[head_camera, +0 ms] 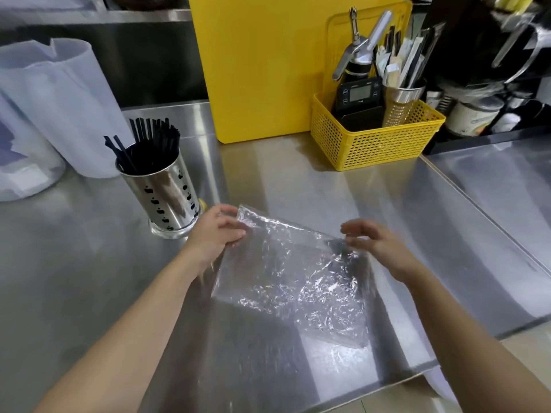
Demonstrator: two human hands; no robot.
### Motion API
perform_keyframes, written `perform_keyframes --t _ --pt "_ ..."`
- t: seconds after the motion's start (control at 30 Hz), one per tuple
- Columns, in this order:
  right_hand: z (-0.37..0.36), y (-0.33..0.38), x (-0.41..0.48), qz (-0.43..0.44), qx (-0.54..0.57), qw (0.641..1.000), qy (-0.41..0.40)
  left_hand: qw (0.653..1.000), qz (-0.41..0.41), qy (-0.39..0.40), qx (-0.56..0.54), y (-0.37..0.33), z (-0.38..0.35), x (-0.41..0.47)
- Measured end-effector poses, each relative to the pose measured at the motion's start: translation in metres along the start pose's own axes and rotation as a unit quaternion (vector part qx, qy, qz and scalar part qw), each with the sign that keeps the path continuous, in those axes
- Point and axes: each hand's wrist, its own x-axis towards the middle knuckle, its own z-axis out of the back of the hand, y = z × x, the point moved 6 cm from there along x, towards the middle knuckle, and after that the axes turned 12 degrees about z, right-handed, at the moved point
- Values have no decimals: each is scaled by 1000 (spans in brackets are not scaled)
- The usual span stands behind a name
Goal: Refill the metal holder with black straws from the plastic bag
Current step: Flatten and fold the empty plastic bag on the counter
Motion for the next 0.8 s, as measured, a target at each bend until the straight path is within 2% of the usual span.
perform_keyframes --t 0.1,0.17,0.23,0.3,0.33,0.4,0.47,0.53,0.6,0.67,0.8 --pt "-29 21 4 -21 -7 988 153 996 -64 46 36 -28 -19 -4" --pt "-40 34 8 0 -42 983 179 991 -102 70 59 -44 -25 -7" --pt "-42 43 11 32 -23 989 143 990 -126 37 50 -55 -10 -5" --pt "-35 44 13 54 38 995 74 993 -88 -13 -72 -49 20 1" --pt "-32 42 13 60 76 994 45 988 -45 -7 -146 -39 29 3" --pt "-29 37 12 58 160 985 6 970 69 75 -222 -13 22 5" --pt "-31 30 12 38 230 972 -27 955 143 174 -195 9 -9 -4" --pt "-36 22 12 23 254 966 -50 943 166 224 -180 20 -37 -16" --pt "-41 14 10 16 264 962 -61 946 165 216 -177 21 -45 -21" --pt "-44 7 7 6 263 963 -61 963 133 193 -135 20 -40 -22" --pt "-46 0 1 -20 256 966 -25 990 94 87 -53 25 -23 -18"
